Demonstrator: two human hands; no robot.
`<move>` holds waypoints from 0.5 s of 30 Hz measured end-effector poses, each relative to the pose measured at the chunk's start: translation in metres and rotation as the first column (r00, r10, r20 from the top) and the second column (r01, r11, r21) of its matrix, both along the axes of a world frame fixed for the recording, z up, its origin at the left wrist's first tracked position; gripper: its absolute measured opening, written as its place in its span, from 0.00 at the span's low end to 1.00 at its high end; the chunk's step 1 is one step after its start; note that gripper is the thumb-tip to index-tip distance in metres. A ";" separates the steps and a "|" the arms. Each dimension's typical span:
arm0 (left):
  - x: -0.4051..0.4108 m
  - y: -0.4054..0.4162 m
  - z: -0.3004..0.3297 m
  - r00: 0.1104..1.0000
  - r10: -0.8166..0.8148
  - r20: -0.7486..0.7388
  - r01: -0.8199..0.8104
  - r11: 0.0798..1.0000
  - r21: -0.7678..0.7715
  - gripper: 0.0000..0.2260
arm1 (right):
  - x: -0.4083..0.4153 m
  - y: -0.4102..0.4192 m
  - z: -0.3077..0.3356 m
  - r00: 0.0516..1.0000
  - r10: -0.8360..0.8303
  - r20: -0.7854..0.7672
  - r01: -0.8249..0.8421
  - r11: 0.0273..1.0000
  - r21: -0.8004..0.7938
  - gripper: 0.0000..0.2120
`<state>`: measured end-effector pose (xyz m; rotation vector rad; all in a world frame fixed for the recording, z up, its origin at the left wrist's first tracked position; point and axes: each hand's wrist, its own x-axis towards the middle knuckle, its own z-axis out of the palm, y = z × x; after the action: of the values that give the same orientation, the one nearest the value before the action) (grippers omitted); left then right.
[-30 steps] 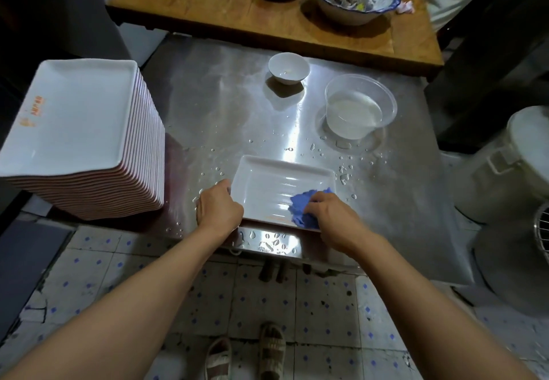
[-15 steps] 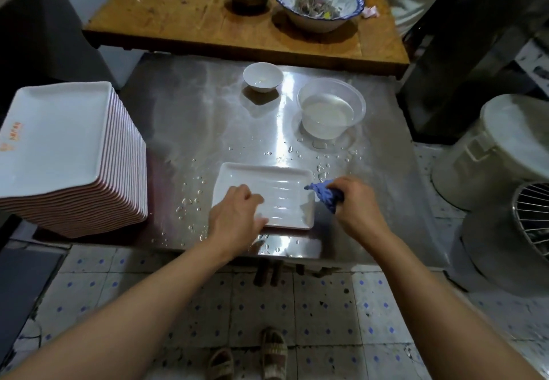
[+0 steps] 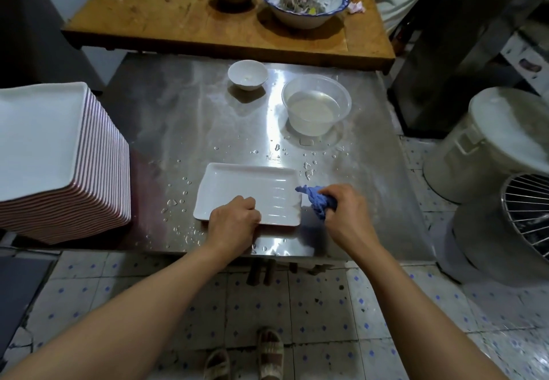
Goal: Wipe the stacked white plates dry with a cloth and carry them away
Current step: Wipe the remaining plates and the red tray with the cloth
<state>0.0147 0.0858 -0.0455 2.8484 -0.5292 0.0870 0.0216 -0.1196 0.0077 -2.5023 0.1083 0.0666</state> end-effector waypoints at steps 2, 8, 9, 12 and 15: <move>0.002 0.004 0.000 0.999 0.053 0.001 -0.052 0.987 -0.153 0.06 | -0.001 0.000 0.003 1.000 -0.013 0.028 0.013 1.000 0.013 0.09; 0.016 0.011 0.017 0.991 0.133 -0.012 -0.133 0.968 -0.211 0.07 | 0.001 -0.001 0.006 0.997 -0.068 0.045 0.064 0.994 0.088 0.11; 0.020 0.011 0.021 0.990 0.140 -0.001 -0.138 0.971 -0.196 0.07 | 0.001 -0.001 0.008 0.994 -0.087 0.059 0.081 0.992 0.096 0.11; 0.031 0.014 0.037 0.987 0.145 0.064 -0.130 0.972 -0.198 0.07 | 0.002 -0.002 0.014 0.986 -0.128 0.110 0.118 0.989 0.087 0.14; 0.039 0.022 0.061 0.970 0.231 0.074 -0.201 0.936 -0.289 0.05 | 0.005 0.001 0.029 0.971 -0.157 0.182 0.133 0.982 0.134 0.13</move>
<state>0.0535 0.1080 0.0151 2.6210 -0.2001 0.3279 0.0262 -0.1189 0.0366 -2.3580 0.2008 -0.2226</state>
